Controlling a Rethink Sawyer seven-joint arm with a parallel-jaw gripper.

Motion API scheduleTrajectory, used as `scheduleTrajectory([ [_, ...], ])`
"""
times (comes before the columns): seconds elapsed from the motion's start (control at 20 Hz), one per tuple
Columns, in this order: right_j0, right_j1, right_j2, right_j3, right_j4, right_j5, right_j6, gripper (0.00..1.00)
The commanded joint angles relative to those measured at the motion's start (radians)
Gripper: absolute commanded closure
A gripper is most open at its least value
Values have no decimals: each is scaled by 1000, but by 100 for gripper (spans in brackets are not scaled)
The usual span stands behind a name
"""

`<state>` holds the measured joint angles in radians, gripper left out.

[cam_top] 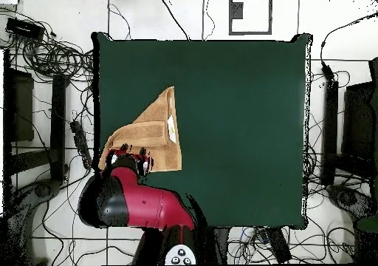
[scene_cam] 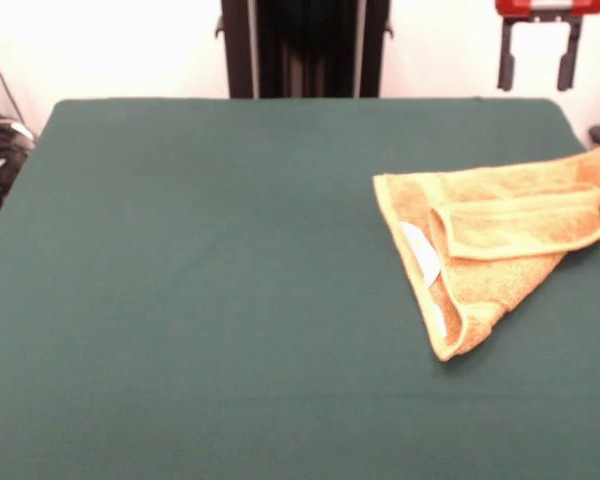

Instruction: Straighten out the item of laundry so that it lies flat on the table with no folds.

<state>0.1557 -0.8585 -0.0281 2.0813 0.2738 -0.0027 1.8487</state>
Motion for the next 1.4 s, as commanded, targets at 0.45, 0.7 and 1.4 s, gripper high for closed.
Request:
scheduleTrajectory([
  [0.45,11,22,78,44,52,8,254,0],
  [0.7,11,34,-29,-45,27,108,166,0],
  [1.4,-53,143,-52,-275,-19,271,78,0],
])
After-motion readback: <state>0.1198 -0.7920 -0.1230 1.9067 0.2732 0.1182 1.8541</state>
